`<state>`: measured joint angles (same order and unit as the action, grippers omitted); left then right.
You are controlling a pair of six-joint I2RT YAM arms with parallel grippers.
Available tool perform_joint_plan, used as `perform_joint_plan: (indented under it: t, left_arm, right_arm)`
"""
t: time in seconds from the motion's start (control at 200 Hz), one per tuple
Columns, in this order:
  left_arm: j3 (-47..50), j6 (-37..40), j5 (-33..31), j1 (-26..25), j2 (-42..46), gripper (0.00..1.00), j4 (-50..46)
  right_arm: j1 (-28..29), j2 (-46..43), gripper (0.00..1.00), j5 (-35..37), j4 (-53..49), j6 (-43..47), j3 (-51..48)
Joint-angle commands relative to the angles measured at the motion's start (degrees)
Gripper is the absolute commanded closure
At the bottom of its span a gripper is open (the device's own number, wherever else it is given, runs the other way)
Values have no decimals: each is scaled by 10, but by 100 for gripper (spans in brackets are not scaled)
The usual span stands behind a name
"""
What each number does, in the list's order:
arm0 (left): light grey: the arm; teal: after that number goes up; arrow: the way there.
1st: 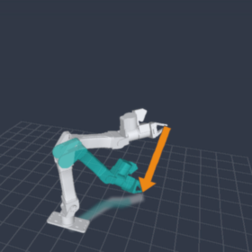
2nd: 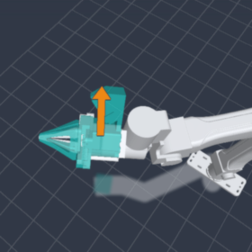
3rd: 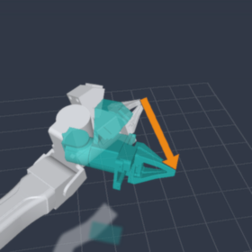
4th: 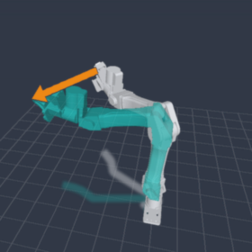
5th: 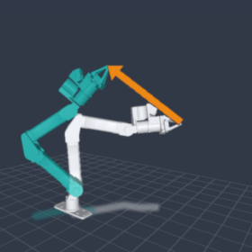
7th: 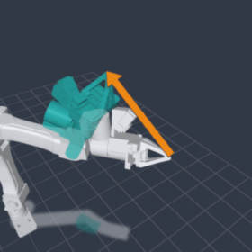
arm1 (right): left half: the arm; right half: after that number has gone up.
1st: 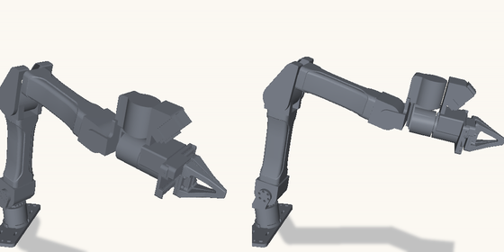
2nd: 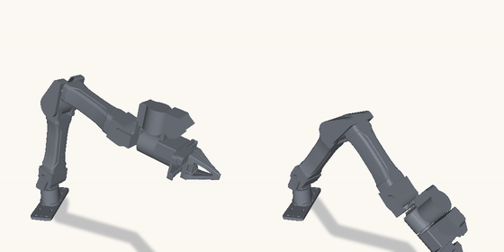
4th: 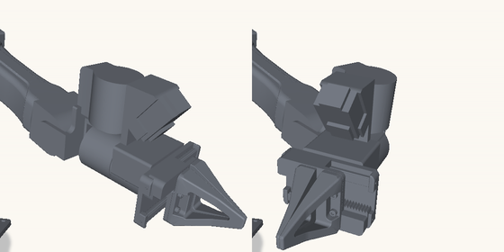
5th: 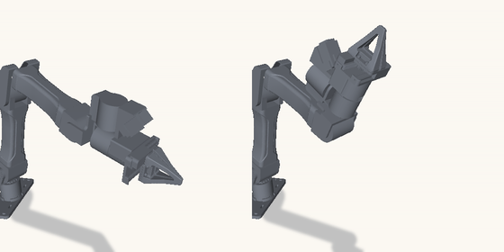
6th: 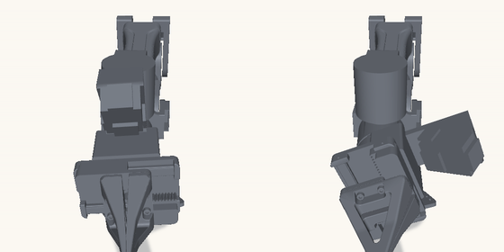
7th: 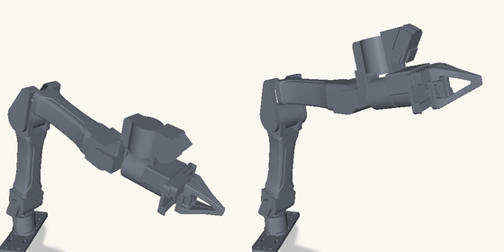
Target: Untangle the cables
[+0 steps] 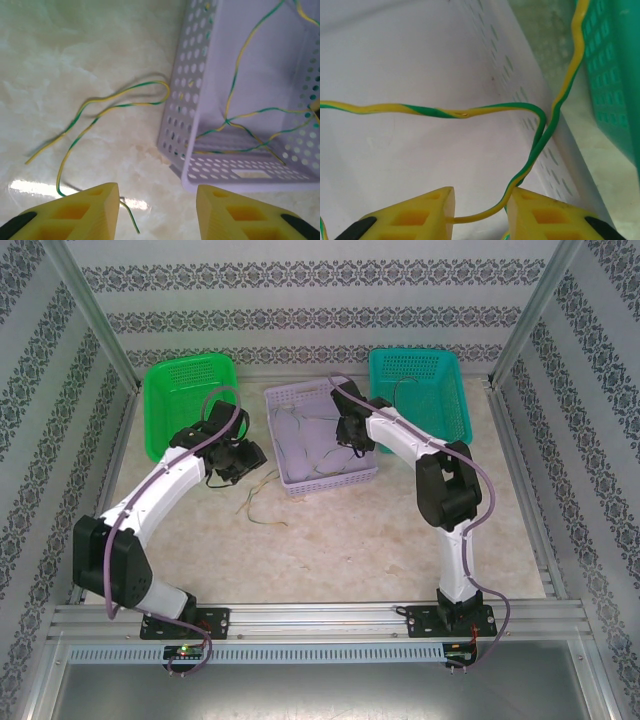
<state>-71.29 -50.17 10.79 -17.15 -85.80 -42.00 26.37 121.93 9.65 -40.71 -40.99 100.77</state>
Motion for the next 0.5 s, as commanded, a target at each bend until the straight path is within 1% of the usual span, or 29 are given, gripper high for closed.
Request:
perform_joint_plan:
  t: [0.0, 0.165, 0.305, 0.385, 0.495]
  left_arm:
    - [13, 7, 24, 19, -39, 60, 67]
    - [-15, 11, 38, 22, -112, 66, 101]
    - [-51, 20, 46, 21, -171, 72, 117]
    - [-70, 23, 51, 20, -198, 74, 120]
    - [-88, 25, 63, 19, -226, 74, 128]
  right_arm:
    - [-3, 18, 66, 15, -18, 12, 23]
    - [3, 35, 85, 6, -20, 38, 47]
    - [6, 56, 96, -12, -29, 45, 68]
    - [11, 63, 99, -18, -26, 51, 72]
    - [21, 77, 100, -19, -32, 61, 91]
